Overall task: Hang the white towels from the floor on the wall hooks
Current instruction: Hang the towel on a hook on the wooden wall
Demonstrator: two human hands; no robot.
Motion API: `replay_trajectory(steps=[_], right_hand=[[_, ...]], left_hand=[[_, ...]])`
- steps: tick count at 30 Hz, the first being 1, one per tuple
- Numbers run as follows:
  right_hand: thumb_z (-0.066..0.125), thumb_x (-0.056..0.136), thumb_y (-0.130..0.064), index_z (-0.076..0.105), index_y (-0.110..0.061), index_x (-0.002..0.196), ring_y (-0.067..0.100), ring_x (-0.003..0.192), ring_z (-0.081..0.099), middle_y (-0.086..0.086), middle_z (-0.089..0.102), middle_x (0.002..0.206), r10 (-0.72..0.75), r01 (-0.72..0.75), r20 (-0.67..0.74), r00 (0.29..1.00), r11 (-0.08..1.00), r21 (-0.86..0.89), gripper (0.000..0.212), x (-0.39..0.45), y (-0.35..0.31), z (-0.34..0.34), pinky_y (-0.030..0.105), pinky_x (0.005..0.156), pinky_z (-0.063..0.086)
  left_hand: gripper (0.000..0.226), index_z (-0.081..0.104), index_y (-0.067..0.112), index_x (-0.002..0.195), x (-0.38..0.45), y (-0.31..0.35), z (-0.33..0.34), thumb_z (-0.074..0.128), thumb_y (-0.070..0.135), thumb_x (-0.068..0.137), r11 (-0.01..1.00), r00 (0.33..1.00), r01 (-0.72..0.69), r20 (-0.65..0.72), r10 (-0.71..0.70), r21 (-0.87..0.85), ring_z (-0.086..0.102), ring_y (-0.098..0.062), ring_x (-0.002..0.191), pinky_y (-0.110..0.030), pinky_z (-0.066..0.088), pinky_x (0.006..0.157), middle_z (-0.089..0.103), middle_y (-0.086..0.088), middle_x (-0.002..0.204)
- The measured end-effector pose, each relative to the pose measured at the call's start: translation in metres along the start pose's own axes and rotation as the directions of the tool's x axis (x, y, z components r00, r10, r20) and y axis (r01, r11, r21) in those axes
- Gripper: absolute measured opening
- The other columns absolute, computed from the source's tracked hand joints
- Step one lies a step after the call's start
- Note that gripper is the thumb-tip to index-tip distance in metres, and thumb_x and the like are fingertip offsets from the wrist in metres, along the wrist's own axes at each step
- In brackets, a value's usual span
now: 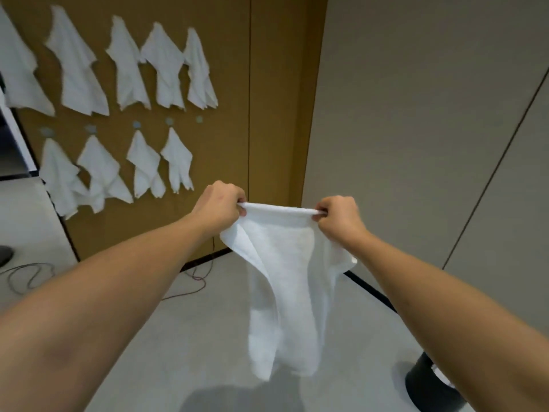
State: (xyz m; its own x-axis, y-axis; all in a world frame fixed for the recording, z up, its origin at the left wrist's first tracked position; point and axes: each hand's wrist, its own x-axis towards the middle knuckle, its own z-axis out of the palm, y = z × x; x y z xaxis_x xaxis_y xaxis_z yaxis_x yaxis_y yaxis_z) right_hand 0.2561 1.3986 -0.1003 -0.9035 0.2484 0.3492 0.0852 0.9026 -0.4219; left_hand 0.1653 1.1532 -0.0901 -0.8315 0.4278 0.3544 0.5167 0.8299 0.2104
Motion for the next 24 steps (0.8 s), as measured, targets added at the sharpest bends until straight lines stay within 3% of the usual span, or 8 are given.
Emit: replay_trajectory(steps=[3, 8, 10, 14, 18, 24], right_hand=[[0.054, 0.079, -0.007, 0.07, -0.022, 0.078, 0.027, 0.085, 0.059, 0.004, 0.066, 0.082, -0.032, 0.031, 0.007, 0.999, 0.999, 0.028, 0.022, 0.058, -0.014, 0.035, 0.028, 0.068, 0.048], [0.059, 0.088, -0.01, 0.073, -0.019, 0.09, 0.021, 0.085, 0.06, 0.001, 0.067, 0.087, -0.105, 0.103, 0.041, 0.994, 0.993, 0.055, 0.017, 0.178, -0.047, 0.097, 0.031, 0.07, 0.052], [0.061, 0.088, -0.012, 0.073, -0.019, 0.089, 0.019, 0.083, 0.06, 0.0, 0.066, 0.085, -0.12, 0.116, 0.043, 0.992, 0.991, 0.071, 0.014, 0.231, -0.062, 0.117, 0.029, 0.067, 0.049], [0.063, 0.087, -0.014, 0.071, -0.016, 0.079, 0.019, 0.077, 0.06, 0.0, 0.065, 0.079, -0.116, 0.109, 0.056, 0.992, 0.988, 0.113, 0.012, 0.321, -0.086, 0.154, 0.037, 0.068, 0.056], [0.065, 0.089, -0.018, 0.066, -0.021, 0.074, 0.011, 0.07, 0.056, -0.004, 0.06, 0.073, -0.131, 0.122, 0.048, 0.99, 0.979, 0.163, 0.015, 0.396, -0.095, 0.19, 0.021, 0.051, 0.041], [0.062, 0.093, -0.019, 0.066, -0.021, 0.082, 0.008, 0.068, 0.053, -0.007, 0.057, 0.073, -0.179, 0.17, 0.033, 0.983, 0.965, 0.198, 0.011, 0.511, -0.093, 0.252, 0.018, 0.052, 0.035]], left_hand=[[0.012, 0.071, 0.014, 0.098, 0.045, -0.043, 0.009, 0.067, 0.018, 0.088, 0.999, 0.999, 0.031, -0.039, -0.03, 0.028, 0.06, -0.026, 0.086, -0.041, 0.054, 0.077, 0.067, -0.007, 0.093], [0.006, 0.069, 0.017, 0.091, 0.134, -0.125, 0.017, 0.068, 0.021, 0.087, 0.995, 0.991, 0.091, -0.099, -0.086, 0.047, 0.056, -0.024, 0.08, -0.031, 0.043, 0.066, 0.065, -0.006, 0.087], [0.008, 0.068, 0.016, 0.093, 0.174, -0.157, 0.016, 0.067, 0.023, 0.088, 0.993, 0.991, 0.103, -0.098, -0.096, 0.066, 0.056, -0.024, 0.081, -0.03, 0.042, 0.067, 0.064, -0.007, 0.088], [0.007, 0.063, 0.019, 0.085, 0.247, -0.211, 0.017, 0.067, 0.024, 0.088, 0.99, 0.989, 0.116, -0.096, -0.108, 0.083, 0.06, -0.025, 0.082, -0.03, 0.043, 0.067, 0.062, -0.005, 0.084], [0.012, 0.069, 0.016, 0.095, 0.304, -0.254, 0.033, 0.065, 0.026, 0.09, 0.986, 0.985, 0.148, -0.1, -0.14, 0.079, 0.06, -0.024, 0.083, -0.035, 0.049, 0.071, 0.066, -0.007, 0.089], [0.017, 0.067, 0.018, 0.101, 0.389, -0.306, 0.077, 0.057, 0.029, 0.094, 0.969, 0.972, 0.209, -0.139, -0.19, 0.131, 0.061, -0.026, 0.083, -0.034, 0.05, 0.071, 0.066, -0.009, 0.09]])
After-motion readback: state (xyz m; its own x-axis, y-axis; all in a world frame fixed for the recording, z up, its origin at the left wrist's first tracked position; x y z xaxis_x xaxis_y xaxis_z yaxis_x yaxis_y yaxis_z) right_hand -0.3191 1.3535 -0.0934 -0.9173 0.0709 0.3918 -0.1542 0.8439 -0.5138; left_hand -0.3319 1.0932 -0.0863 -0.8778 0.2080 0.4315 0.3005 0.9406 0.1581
